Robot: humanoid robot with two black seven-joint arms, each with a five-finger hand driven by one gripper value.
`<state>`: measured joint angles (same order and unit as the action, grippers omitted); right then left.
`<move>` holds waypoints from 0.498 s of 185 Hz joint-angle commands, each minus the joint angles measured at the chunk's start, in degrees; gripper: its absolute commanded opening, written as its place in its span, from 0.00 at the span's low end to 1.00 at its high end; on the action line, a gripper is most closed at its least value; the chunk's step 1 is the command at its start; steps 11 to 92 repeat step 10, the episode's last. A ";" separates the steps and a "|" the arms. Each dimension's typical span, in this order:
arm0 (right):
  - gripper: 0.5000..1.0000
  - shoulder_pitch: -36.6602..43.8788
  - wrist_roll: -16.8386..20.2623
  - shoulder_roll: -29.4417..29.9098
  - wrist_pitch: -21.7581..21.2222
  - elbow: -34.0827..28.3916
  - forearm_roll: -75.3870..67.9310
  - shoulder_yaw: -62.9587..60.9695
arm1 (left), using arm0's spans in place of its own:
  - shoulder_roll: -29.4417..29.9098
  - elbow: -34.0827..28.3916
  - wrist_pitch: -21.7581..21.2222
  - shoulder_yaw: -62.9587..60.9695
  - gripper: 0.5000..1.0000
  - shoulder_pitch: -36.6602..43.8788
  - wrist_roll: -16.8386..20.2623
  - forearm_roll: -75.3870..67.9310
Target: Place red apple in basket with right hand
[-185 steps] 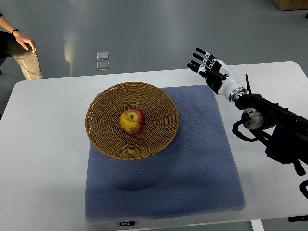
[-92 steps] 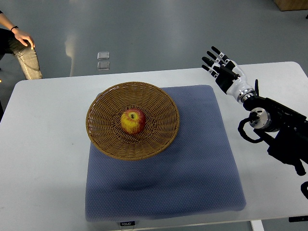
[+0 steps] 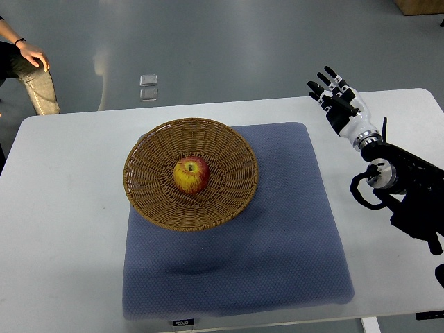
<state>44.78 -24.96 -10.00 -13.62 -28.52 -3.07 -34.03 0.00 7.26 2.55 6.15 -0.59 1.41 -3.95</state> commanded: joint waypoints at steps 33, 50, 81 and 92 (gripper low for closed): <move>0.83 -0.22 -0.09 0.15 -0.26 -0.04 -0.09 -0.07 | 0.00 -0.14 0.00 0.00 1.00 -0.02 0.00 0.00; 0.83 -0.22 -0.09 0.15 -0.26 -0.04 -0.09 -0.07 | 0.00 -0.14 0.00 0.00 1.00 -0.02 0.00 0.00; 0.83 -0.22 -0.09 0.15 -0.26 -0.04 -0.09 -0.07 | 0.00 -0.14 0.00 0.00 1.00 -0.02 0.00 0.00; 0.83 -0.22 -0.09 0.15 -0.26 -0.04 -0.09 -0.07 | 0.00 -0.14 0.00 0.00 1.00 -0.02 0.00 0.00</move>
